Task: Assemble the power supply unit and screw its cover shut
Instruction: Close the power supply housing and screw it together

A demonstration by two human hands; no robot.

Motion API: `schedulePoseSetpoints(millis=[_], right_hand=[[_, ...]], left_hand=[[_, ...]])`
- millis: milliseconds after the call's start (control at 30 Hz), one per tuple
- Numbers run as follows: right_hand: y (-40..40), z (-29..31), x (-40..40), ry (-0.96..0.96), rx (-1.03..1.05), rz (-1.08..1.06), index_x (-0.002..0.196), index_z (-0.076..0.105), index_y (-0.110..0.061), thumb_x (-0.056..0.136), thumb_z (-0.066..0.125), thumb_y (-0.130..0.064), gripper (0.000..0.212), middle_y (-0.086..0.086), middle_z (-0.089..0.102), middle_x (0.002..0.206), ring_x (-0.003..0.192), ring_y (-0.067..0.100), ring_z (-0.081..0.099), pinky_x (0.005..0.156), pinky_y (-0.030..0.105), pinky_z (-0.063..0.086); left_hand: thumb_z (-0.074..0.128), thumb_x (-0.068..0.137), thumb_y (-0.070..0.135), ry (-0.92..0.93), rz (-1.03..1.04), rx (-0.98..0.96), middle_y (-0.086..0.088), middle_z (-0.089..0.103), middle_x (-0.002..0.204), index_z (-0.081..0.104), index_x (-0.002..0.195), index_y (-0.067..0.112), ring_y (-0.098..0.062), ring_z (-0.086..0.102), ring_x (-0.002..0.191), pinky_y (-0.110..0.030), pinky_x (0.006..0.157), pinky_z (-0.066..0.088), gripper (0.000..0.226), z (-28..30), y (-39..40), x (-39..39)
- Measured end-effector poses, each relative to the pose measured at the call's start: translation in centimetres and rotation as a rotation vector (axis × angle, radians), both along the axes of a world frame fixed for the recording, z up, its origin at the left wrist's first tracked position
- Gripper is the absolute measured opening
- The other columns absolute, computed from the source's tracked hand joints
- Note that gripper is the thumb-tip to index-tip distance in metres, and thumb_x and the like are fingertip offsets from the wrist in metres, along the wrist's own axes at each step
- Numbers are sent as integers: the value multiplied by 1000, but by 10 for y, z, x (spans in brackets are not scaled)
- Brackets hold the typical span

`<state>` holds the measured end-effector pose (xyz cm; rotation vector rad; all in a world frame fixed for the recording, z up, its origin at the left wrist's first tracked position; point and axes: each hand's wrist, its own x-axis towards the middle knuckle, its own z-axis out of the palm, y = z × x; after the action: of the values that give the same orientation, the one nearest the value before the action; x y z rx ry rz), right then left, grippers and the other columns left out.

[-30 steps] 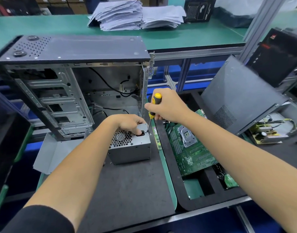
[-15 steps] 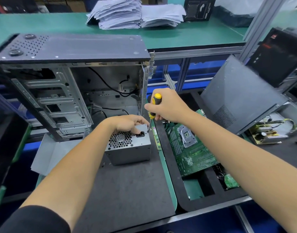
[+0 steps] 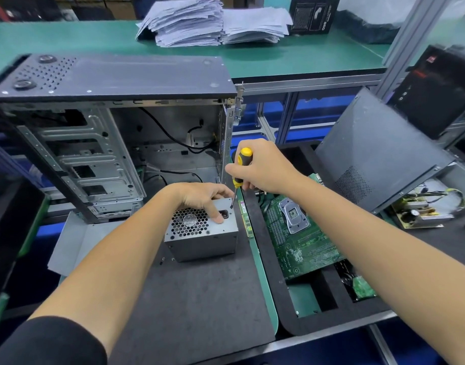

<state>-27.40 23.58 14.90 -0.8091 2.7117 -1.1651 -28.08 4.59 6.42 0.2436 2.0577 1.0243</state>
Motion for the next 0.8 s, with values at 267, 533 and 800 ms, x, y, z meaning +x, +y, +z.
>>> schedulePoseSetpoints(millis=[267, 533, 800], right_hand=[[1, -2, 0, -23, 8, -1, 86, 54, 7, 88, 65, -23, 32, 12, 66, 65, 49, 9, 66, 52, 29, 57], [2, 1, 3, -27, 13, 4, 85, 55, 5, 88, 66, -23, 30, 10, 66, 64, 49, 10, 66, 53, 30, 58], [2, 1, 5, -26, 11, -3, 84, 55, 2, 89, 66, -23, 28, 11, 65, 65, 49, 11, 66, 52, 29, 57]], left_hand=[[73, 77, -4, -48, -26, 45, -18, 64, 112, 52, 124, 5, -25, 63, 96, -42, 92, 49, 52, 5, 3, 2], [61, 89, -5, -56, 6, 43, -10, 63, 105, 53, 119, 7, -22, 60, 89, -33, 81, 49, 34, 3, 3, 2], [55, 93, -1, 30, 20, 13, -9, 60, 101, 51, 123, 4, -21, 56, 87, -32, 78, 46, 31, 1, 4, 4]])
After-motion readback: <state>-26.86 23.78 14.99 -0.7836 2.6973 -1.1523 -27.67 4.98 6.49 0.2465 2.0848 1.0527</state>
